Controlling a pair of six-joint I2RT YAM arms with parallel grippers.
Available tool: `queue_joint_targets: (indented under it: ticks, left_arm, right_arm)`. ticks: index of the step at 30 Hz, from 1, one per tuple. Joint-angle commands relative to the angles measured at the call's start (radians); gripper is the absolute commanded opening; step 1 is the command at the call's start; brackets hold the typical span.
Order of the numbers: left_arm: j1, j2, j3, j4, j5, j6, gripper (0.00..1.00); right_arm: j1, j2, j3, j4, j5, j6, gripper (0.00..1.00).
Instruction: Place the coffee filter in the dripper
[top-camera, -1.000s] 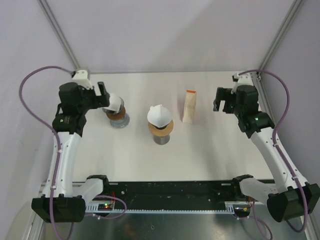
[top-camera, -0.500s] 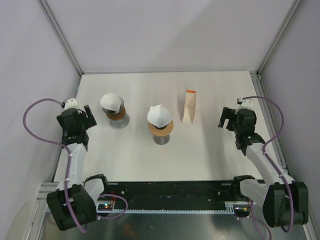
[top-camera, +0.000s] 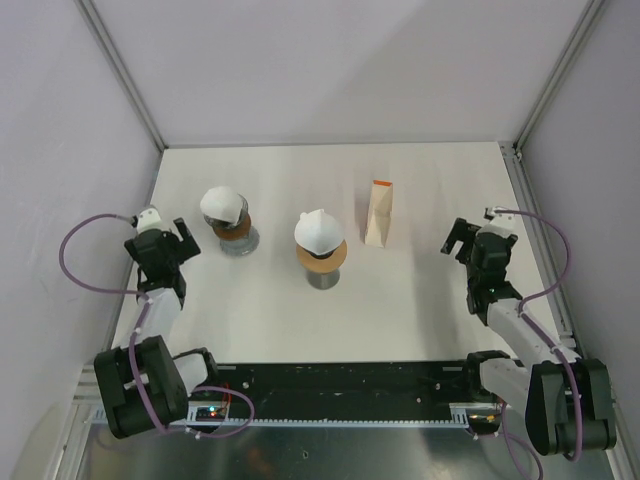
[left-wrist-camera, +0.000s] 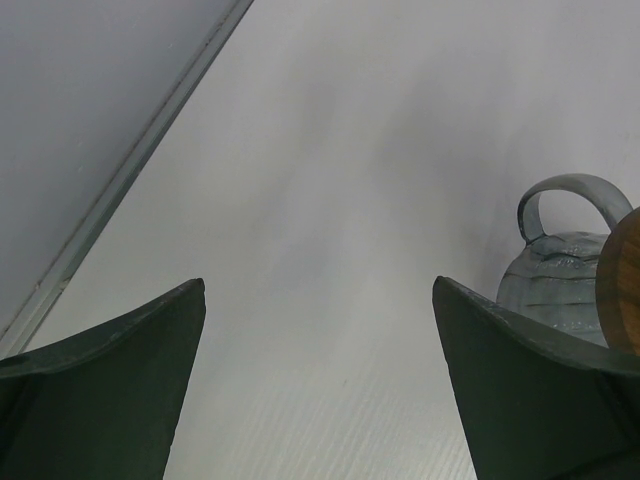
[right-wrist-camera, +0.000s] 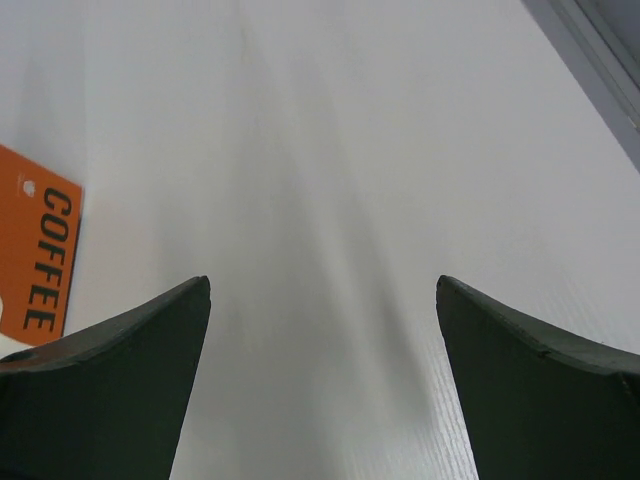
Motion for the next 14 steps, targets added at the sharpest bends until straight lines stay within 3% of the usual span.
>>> queue_joint_targets:
  ticks: [1,14]
  left_arm:
    - [0.009,0.018,-0.004,0.111,0.020,-0.022,1.00]
    - [0.009,0.062,-0.055,0.192,0.093,-0.026,1.00]
  right_arm:
    - [0.001,-0.013,-0.065,0.176,0.080,0.047,0.99]
    - [0.004,-0.023,-0.129,0.290,0.101,0.033,0.99]
